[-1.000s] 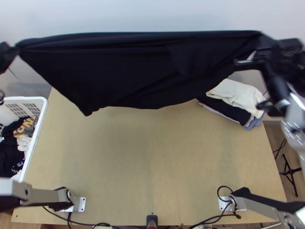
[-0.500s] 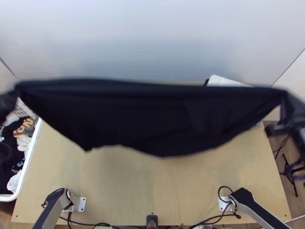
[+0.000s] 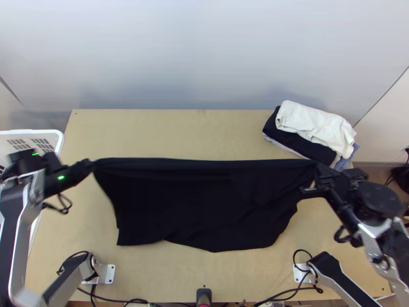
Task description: Fold the t-shirt
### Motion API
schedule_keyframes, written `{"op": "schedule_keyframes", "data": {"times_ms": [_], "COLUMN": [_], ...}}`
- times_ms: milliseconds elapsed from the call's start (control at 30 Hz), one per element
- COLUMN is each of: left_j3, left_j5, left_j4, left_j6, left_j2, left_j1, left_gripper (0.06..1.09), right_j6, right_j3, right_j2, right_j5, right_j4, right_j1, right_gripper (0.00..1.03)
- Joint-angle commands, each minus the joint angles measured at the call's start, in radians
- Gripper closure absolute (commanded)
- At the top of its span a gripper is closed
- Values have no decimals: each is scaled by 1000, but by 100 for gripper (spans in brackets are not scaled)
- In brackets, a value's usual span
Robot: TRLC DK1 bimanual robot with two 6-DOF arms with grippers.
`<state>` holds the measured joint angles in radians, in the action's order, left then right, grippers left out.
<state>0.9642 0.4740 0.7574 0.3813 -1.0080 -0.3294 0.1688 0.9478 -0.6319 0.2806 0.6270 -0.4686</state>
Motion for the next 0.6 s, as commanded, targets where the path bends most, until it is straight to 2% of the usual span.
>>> {"op": "schedule_keyframes", "data": {"times_ms": [0, 167, 233, 333, 433, 467, 567], "left_j3": [-74, 65, 113, 156, 173, 177, 186], "left_j5": [-46, -100, -100, -100, -100, -100, -100], "left_j4": [-179, -259, -271, -274, -276, -274, -267], "left_j6": [-81, -113, -111, -117, -121, -122, -125], "left_j2": [-411, -687, -756, -813, -840, -848, -851], "left_j1": [41, 61, 67, 86, 98, 101, 99], "left_gripper": [105, 104, 101, 73, 41, 34, 33], "right_j6": [17, 5, 3, 3, 3, 1, -9], "right_j3": [-156, -142, -122, -89, -58, -49, -29], "right_j2": [-42, -106, -134, -173, -209, -221, -244], "right_j5": [-40, -41, -43, -43, -43, -43, -43], "right_j4": [-116, -136, -138, -141, -141, -141, -142], "right_j1": [27, 36, 39, 39, 39, 39, 39], "right_gripper": [100, 100, 100, 100, 100, 100, 100]}}
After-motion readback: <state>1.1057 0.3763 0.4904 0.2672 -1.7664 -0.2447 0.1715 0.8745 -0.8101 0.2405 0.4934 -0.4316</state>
